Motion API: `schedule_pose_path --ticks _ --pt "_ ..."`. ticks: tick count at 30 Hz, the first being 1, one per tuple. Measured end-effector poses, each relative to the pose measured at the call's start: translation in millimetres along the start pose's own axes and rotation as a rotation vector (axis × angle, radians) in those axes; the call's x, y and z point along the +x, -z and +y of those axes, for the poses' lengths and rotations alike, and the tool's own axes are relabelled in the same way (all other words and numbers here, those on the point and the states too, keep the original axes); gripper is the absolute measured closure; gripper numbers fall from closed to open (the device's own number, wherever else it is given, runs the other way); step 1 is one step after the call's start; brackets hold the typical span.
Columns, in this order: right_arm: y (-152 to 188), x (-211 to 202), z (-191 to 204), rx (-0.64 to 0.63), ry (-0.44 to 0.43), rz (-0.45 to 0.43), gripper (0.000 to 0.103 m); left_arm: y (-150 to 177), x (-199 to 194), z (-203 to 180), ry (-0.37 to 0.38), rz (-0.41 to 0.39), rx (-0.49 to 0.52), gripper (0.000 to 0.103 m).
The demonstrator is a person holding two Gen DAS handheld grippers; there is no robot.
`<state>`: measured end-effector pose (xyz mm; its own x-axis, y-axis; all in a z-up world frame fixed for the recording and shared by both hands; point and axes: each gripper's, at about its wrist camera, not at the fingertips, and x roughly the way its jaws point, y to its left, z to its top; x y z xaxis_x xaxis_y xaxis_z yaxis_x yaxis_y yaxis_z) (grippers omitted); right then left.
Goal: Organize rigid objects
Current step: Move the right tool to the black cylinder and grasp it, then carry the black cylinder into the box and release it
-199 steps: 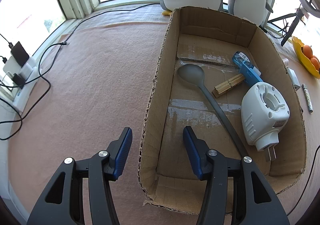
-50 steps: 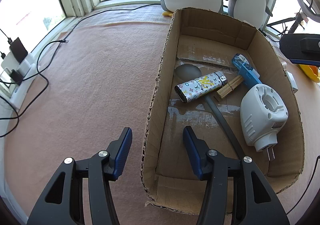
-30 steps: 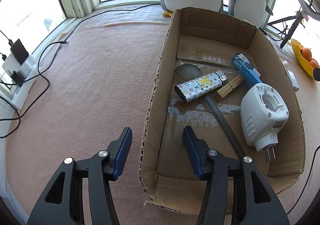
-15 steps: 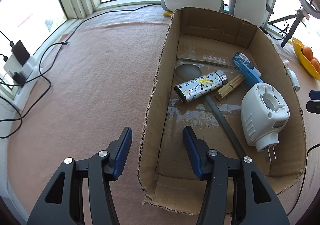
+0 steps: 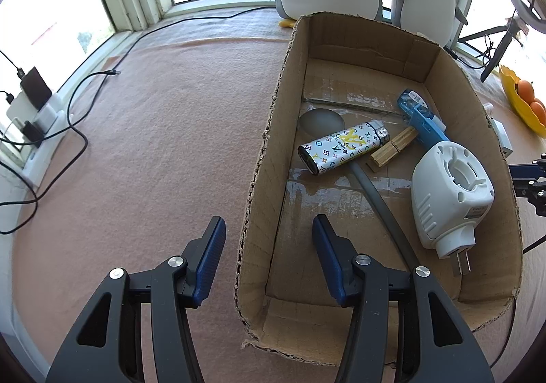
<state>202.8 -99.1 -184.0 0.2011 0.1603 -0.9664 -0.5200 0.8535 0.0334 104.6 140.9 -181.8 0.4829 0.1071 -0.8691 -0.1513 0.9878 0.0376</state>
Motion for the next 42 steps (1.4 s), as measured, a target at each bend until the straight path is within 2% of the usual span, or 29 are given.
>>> schedule_pose_path --ticks 5,16,21,27,31,42 --pt "1 4 -4 0.012 -0.006 0.022 0.084 0 0 0 0.0 0.0 -0.001 0.05" --pt "4 9 -3 0.034 -0.003 0.024 0.088 0 0 0 0.002 0.0 -0.003 0.05" --pt "5 -6 -3 0.064 -0.008 -0.024 0.088 0 0 1 0.003 0.0 -0.001 0.05" --pt "-2 -41 8 0.072 -0.006 -0.132 0.088 0 0 1 0.004 -0.001 -0.003 0.05" --pt "-14 -62 29 0.058 -0.013 -0.203 0.088 0 1 0 0.007 0.0 -0.005 0.05" --pt "-37 -73 71 0.013 -0.066 -0.26 0.088 0 1 1 0.015 -0.002 -0.009 0.05"
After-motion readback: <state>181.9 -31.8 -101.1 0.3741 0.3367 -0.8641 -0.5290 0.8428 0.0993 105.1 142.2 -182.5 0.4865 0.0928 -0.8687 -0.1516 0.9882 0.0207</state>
